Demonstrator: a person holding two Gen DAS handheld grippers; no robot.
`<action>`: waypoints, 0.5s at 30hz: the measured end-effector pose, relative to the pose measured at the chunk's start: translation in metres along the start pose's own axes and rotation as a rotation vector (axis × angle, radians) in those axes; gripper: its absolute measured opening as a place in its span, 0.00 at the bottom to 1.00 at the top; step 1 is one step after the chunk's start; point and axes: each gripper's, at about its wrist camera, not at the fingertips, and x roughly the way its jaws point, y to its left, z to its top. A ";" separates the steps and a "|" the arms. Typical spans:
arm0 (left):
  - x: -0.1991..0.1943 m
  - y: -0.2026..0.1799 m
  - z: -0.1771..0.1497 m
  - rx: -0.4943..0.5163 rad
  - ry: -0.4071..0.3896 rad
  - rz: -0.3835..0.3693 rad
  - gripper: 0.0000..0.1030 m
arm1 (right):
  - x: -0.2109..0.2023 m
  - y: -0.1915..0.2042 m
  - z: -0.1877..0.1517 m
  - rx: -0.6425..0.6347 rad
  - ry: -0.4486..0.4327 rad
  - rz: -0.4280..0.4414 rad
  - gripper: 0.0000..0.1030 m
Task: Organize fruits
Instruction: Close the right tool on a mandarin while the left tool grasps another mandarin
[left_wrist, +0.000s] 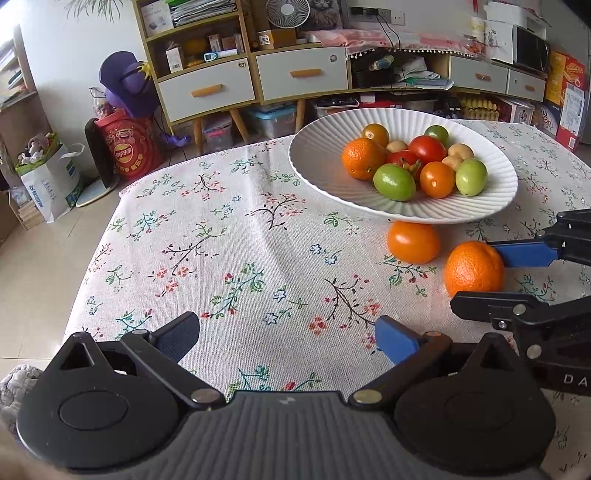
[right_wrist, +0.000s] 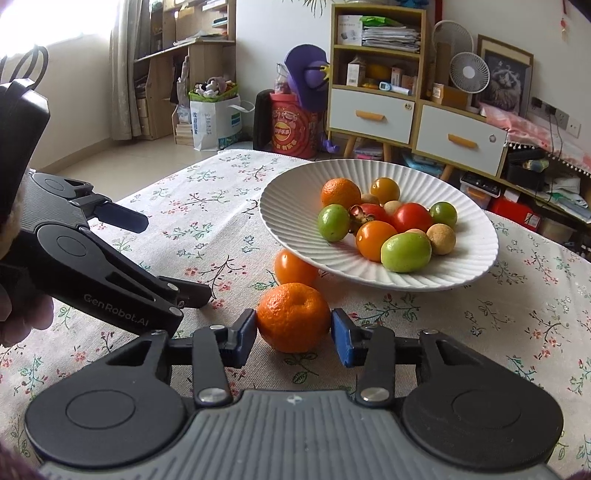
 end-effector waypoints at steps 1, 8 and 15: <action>0.001 -0.001 0.001 -0.006 0.001 -0.003 0.95 | -0.001 -0.001 0.000 0.007 -0.001 -0.003 0.39; 0.005 -0.010 0.008 -0.043 -0.006 -0.036 0.95 | -0.004 -0.014 -0.002 0.056 0.002 -0.052 0.39; 0.009 -0.031 0.016 -0.041 -0.052 -0.083 0.88 | -0.005 -0.028 -0.003 0.086 0.002 -0.106 0.39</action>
